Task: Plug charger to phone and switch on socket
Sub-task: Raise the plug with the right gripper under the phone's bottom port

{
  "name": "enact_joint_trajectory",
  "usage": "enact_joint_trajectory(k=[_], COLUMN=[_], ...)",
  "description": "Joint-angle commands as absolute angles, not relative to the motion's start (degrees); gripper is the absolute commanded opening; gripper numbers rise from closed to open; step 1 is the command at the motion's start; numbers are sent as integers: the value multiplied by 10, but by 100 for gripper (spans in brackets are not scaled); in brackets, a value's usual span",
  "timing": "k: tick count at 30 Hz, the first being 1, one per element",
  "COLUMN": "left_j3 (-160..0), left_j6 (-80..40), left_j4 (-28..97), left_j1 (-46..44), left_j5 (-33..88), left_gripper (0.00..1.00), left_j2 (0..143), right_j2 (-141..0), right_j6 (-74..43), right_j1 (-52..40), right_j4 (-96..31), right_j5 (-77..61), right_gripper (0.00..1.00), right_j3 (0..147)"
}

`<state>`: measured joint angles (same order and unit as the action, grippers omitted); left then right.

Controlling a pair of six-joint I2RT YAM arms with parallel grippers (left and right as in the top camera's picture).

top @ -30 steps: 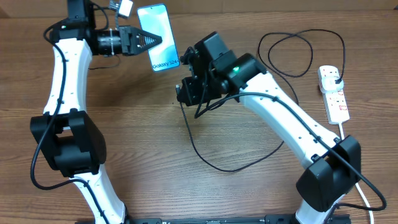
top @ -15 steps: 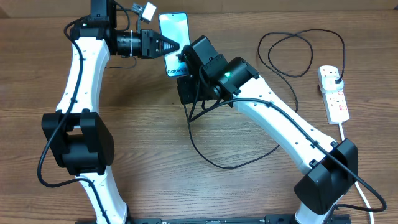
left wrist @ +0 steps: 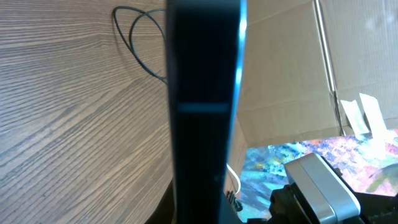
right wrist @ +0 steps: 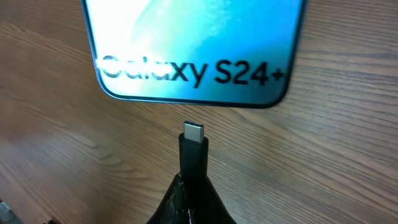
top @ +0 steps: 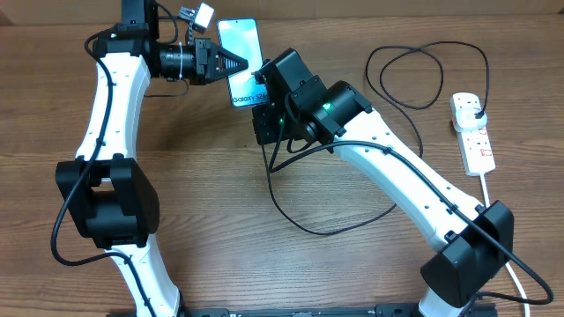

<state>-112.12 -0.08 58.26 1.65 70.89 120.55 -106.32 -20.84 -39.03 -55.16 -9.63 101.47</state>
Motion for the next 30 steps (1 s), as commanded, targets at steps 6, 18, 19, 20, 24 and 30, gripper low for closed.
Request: enact_joint_trajectory(k=[6,18,19,20,24,30], left_j3=[-1130,-1130,-1130,-1130,-1130,-1130], left_j6=[-4,-4,-4,-4,0,0], left_j4=[576,576,576,576,576,576], left_j1=[19,19,19,19,20,19], left_j5=[766,790,789,789,777,776], left_gripper=[4,4,4,4,4,4], left_j2=[1197,1197,1197,1197,1197,1197], right_j2=[-1041,-1041,-1041,-1041,-1041,-1041], right_j6=[-211,-213,-213,-213,-213,-212], right_j1=[-389,-389,-389,-389,-389,-389], right_j4=[-549,-548,-549,-550,-549,-547], right_j5=[-125,-116,-114,-114,-112,-109], right_gripper=[4,4,4,4,4,4], right_j3=[1033,1033,1033,1033,1033,1033])
